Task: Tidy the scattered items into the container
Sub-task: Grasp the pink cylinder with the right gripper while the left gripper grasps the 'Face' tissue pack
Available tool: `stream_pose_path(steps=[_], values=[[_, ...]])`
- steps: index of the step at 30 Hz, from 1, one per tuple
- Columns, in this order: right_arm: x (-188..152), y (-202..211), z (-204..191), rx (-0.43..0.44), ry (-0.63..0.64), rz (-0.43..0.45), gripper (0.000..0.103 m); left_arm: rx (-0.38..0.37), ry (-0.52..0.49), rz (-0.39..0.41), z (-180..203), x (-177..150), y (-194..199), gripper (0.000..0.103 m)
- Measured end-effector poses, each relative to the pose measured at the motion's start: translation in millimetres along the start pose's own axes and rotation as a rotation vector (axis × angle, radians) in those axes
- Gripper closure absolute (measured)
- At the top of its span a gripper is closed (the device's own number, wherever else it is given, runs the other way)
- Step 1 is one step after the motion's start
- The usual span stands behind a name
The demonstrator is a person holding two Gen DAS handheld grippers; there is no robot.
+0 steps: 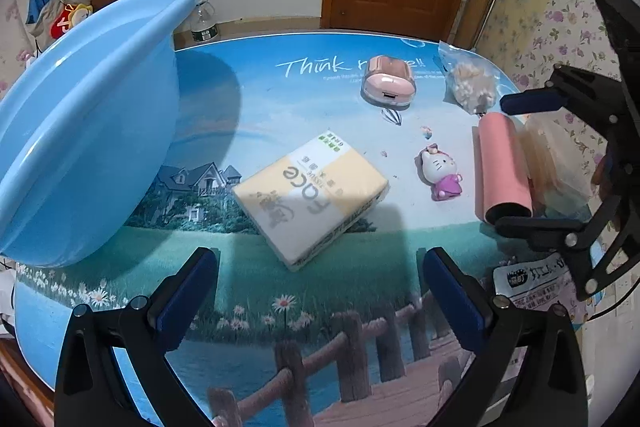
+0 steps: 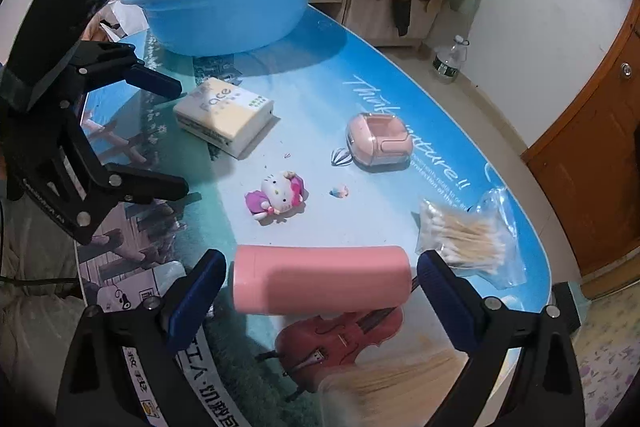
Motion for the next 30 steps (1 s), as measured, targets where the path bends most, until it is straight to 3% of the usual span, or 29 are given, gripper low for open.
stream_pose_path(steps=[4, 13, 20, 26, 28, 30], values=[[1.9, -3.7, 0.2, 0.007, -0.009, -0.001, 0.012, -0.009, 0.009, 0.002, 0.1, 2.2, 0.8, 0.0], [-1.9, -0.7, 2.8, 0.019, -0.026, 0.026, 0.013, -0.008, 0.057, 0.003, -5.3, 8.8, 1.2, 0.0], [-0.6, -3.1, 1.7, 0.002, -0.014, 0.03, 0.012, 0.012, 0.172, -0.006, -10.8, 19.8, 0.4, 0.0], [-0.8, -3.8, 2.5, 0.006, -0.021, 0.038, 0.012, 0.043, 0.33, -0.013, -19.2, 20.7, -1.8, 0.0], [-1.5, -3.3, 2.4, 0.008, -0.024, 0.045, 0.012, 0.056, 0.336, -0.005, -18.9, 20.2, -2.0, 0.003], [-2.7, -3.3, 2.9, 0.009, -0.026, 0.049, 0.012, 0.064, 0.332, 0.008, -17.5, 20.4, -1.4, 0.015]])
Point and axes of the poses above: each gripper's, at about its wrist camera, not at the fingertips, and y roughly against the way its jaws point, z to its right, x to its top, the point moved 7 cm from there along -y, roughly the way its jaws point, and after that the axes turned 7 degrees about -z, right-handed, at the moved point
